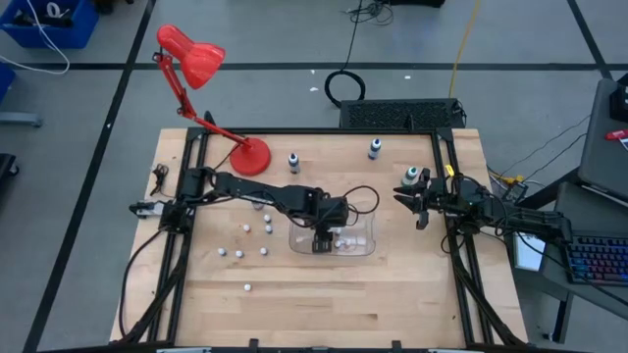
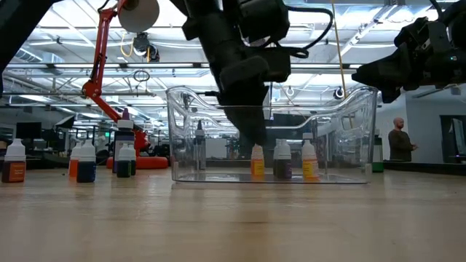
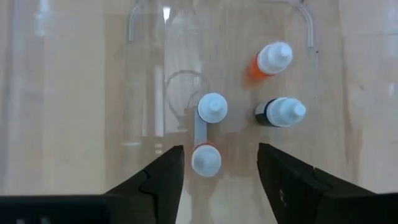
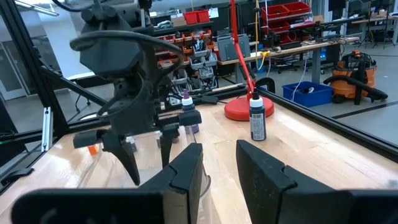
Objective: Pick & Place food coloring
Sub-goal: Put the top small red food coloring bottle into the transparent bin
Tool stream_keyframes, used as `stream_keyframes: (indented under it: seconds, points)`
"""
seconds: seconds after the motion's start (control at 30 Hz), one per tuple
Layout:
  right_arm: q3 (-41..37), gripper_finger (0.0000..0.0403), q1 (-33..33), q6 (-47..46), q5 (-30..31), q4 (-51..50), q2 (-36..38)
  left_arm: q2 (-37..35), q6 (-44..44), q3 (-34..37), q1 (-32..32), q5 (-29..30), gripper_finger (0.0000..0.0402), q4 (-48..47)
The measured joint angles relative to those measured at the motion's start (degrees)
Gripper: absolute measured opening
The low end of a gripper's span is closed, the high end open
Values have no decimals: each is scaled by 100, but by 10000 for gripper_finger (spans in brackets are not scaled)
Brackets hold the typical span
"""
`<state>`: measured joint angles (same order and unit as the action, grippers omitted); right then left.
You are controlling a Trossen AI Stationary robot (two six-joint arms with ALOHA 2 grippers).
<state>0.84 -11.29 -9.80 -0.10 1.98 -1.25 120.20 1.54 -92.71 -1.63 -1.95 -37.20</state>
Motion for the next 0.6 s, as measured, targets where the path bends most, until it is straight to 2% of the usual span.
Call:
stream_keyframes:
  seconds: [0.13,0.37,0.5,0.6]
  points:
    - [0,89,0,-1,-1,0,0,-2,-107,-461,0,46,208,-617]
    - [-2,89,0,-1,-1,0,1,-130,-164,-1348,-87,56,209,-2467]
    - [0,89,-2,0,-2,0,-1,-629,-156,-1118,-310,120,209,-2509]
    - [0,89,0,-2,0,0,1,-1187,34,-619,-534,451,209,-2404]
